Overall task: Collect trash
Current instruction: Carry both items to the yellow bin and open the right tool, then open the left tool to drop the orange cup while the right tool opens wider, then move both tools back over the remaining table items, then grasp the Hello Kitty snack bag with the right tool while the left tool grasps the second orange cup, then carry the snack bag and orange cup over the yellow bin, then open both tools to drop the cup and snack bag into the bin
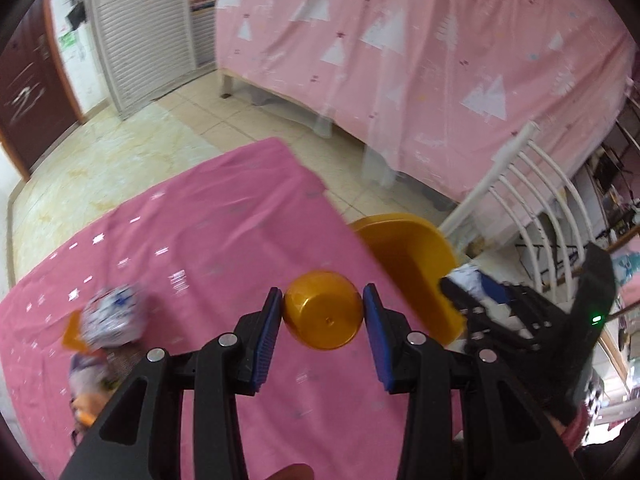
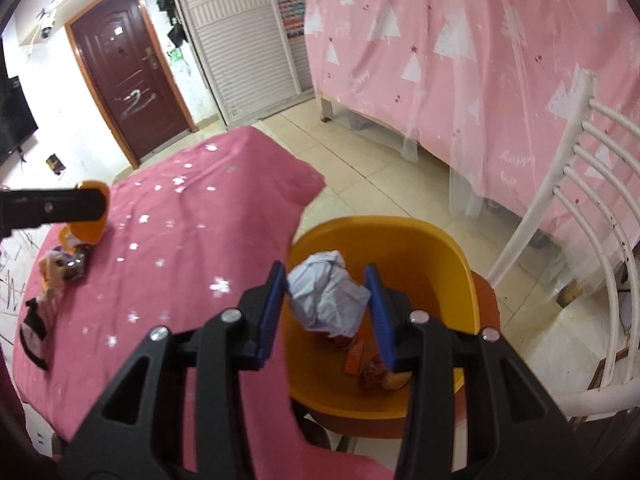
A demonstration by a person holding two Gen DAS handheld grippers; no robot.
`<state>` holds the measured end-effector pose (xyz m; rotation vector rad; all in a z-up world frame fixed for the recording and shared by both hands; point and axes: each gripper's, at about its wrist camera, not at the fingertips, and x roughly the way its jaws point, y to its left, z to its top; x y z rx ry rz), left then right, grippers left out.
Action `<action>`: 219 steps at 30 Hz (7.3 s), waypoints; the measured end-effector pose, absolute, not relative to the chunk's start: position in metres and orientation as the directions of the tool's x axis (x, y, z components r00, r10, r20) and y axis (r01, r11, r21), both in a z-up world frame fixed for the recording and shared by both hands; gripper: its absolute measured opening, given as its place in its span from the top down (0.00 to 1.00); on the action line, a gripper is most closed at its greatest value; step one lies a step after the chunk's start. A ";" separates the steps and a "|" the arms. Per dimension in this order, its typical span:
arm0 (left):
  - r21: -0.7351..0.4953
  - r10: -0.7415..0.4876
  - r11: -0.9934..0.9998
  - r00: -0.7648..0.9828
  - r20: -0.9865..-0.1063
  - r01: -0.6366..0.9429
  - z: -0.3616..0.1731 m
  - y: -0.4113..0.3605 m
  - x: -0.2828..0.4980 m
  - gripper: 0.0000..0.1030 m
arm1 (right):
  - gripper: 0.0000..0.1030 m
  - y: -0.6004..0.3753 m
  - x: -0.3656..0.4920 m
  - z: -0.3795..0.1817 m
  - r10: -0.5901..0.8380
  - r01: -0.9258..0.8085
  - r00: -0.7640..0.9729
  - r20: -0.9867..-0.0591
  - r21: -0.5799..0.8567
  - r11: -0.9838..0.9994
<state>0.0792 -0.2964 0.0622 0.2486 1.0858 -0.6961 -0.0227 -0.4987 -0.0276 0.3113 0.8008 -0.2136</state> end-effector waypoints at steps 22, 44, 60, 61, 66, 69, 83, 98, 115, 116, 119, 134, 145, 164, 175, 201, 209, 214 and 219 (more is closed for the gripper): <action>-0.130 -0.349 0.730 0.203 -0.915 0.671 0.017 -0.410 0.082 0.51 | 0.60 -0.539 -0.009 -0.082 0.001 0.347 0.624 -0.781 0.278 0.896; -0.111 -0.373 0.783 0.318 -0.872 0.612 0.072 -0.316 0.101 0.44 | 0.39 -0.504 0.003 -0.035 -0.032 0.317 0.689 -0.724 0.260 0.912; -0.048 -0.283 0.871 0.420 -0.862 0.488 0.093 -0.182 0.153 0.41 | 0.39 -0.418 0.049 0.012 0.007 0.160 0.705 -0.709 0.169 0.973; -0.051 -0.278 0.878 0.420 -0.864 0.476 0.092 -0.171 0.157 0.40 | 0.39 -0.412 0.052 0.013 0.009 0.152 0.704 -0.710 0.163 0.975; -0.070 -0.272 0.898 0.422 -0.865 0.434 0.089 -0.133 0.170 0.40 | 0.39 -0.384 0.064 0.015 0.024 0.112 0.693 -0.720 0.141 0.984; -0.082 -0.273 0.905 0.420 -0.865 0.418 0.084 -0.112 0.174 0.40 | 0.39 -0.368 0.071 0.016 0.031 0.088 0.686 -0.727 0.125 0.988; -0.143 -0.287 0.925 0.400 -0.870 0.353 0.061 -0.046 0.188 0.39 | 0.39 -0.298 0.098 0.021 0.076 -0.021 0.663 -0.745 0.084 0.996; -0.195 -0.306 0.934 0.389 -0.869 0.298 0.044 -0.008 0.202 0.39 | 0.39 -0.232 0.131 0.013 0.181 -0.163 0.600 -0.779 0.102 0.981; -0.236 -0.338 0.917 0.316 -0.886 0.320 0.020 -0.027 0.217 0.39 | 0.46 -0.228 0.164 -0.010 0.165 -0.149 0.557 -0.814 0.097 0.984; -0.236 -0.338 0.917 0.313 -0.887 0.321 0.019 -0.028 0.217 0.39 | 0.49 -0.229 0.163 -0.009 0.157 -0.143 0.564 -0.810 0.092 0.985; -0.238 -0.341 0.915 0.307 -0.889 0.326 0.017 -0.034 0.218 0.39 | 0.57 -0.237 0.162 -0.008 0.151 -0.130 0.573 -0.806 0.092 0.987; -0.236 -0.346 0.895 0.255 -0.903 0.379 0.005 -0.071 0.211 0.40 | 0.58 -0.283 0.141 0.006 0.103 -0.034 0.633 -0.768 0.106 0.994; -0.211 -0.307 0.906 0.227 -0.924 0.366 -0.010 -0.088 0.211 0.65 | 0.58 -0.303 0.132 0.008 0.107 -0.013 0.650 -0.752 0.129 0.992; -0.163 -0.320 0.881 0.306 -0.897 0.445 0.040 -0.154 0.192 0.65 | 0.58 -0.380 0.095 0.012 0.060 0.098 0.699 -0.712 0.179 0.979; -0.146 -0.343 0.820 0.271 -0.900 0.553 0.045 -0.242 0.159 0.65 | 0.58 -0.449 0.052 0.005 -0.004 0.214 0.707 -0.707 0.208 0.954; -0.128 -0.336 0.700 0.165 -0.927 0.703 0.024 -0.382 0.081 0.65 | 0.58 -0.558 -0.014 -0.046 -0.073 0.399 0.665 -0.743 0.271 0.876; -0.110 -0.309 0.711 0.168 -0.936 0.695 0.014 -0.403 0.077 0.61 | 0.50 -0.564 -0.014 -0.070 -0.027 0.388 0.635 -0.772 0.289 0.875; -0.116 -0.308 0.722 0.167 -0.937 0.682 0.011 -0.406 0.078 0.47 | 0.45 -0.565 -0.014 -0.073 -0.012 0.380 0.635 -0.772 0.298 0.876; -0.128 -0.316 0.734 0.169 -0.934 0.667 0.013 -0.399 0.079 0.46 | 0.45 -0.562 -0.017 -0.071 -0.008 0.377 0.642 -0.767 0.306 0.874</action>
